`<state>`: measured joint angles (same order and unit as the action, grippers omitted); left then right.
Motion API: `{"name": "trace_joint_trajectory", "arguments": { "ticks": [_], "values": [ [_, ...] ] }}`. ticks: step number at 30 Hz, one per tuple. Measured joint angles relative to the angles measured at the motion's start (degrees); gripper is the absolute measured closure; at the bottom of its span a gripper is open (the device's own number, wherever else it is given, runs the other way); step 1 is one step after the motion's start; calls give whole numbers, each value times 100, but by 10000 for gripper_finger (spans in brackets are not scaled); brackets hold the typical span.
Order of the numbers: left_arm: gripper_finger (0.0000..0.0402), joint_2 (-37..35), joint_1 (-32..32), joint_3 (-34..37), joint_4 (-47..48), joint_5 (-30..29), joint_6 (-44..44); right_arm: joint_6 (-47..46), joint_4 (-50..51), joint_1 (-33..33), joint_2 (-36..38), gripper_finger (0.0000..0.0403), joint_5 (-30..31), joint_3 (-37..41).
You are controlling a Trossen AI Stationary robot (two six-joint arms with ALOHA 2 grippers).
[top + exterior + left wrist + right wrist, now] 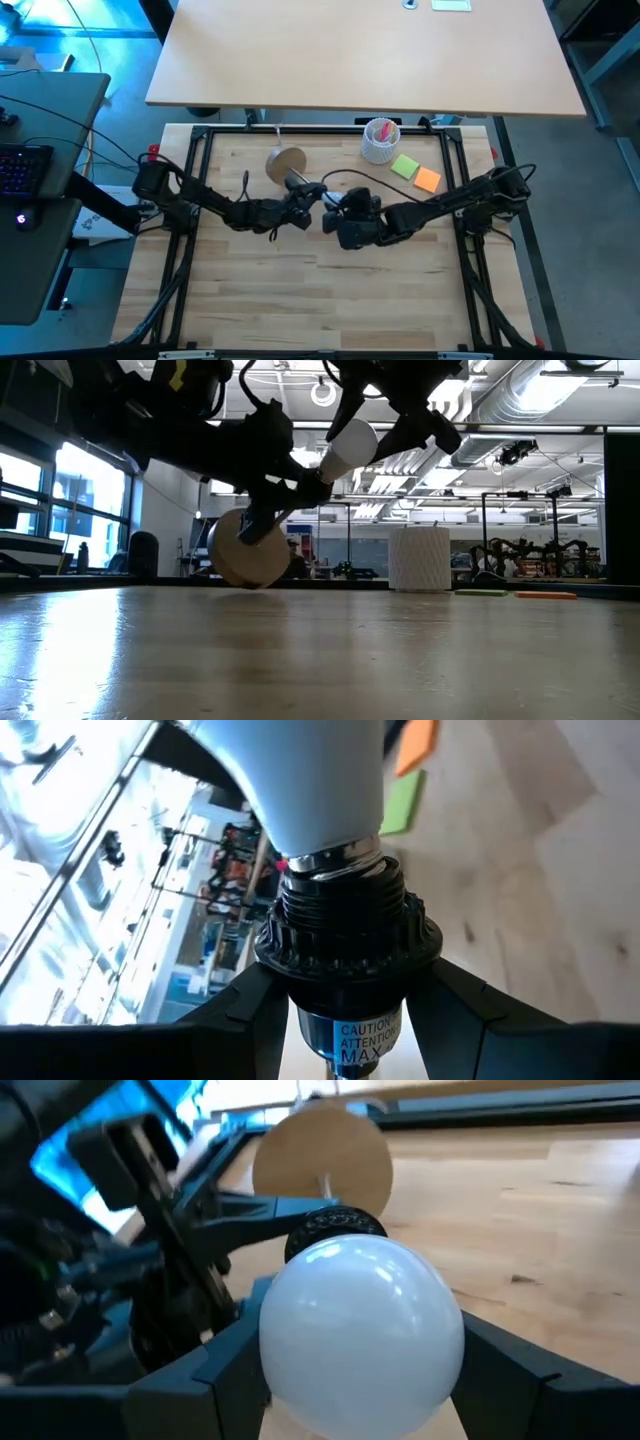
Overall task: Screw lightbulb
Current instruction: Insert the light bulb into the lamp
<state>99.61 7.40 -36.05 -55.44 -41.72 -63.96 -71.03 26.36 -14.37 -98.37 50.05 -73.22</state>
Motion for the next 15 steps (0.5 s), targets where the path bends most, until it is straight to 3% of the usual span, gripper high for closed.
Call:
{"name": "trace_joint_trajectory", "arguments": {
  "ticks": [7, 15],
  "values": [
    [246, -2, -3, 0, -365, -167, 424, -266, -177, -3, 2, 160, 396, -8],
    [246, -2, -1, -62, -428, -195, 117, -1187, -169, -2, 11, 158, 443, -8]
  ]
}}
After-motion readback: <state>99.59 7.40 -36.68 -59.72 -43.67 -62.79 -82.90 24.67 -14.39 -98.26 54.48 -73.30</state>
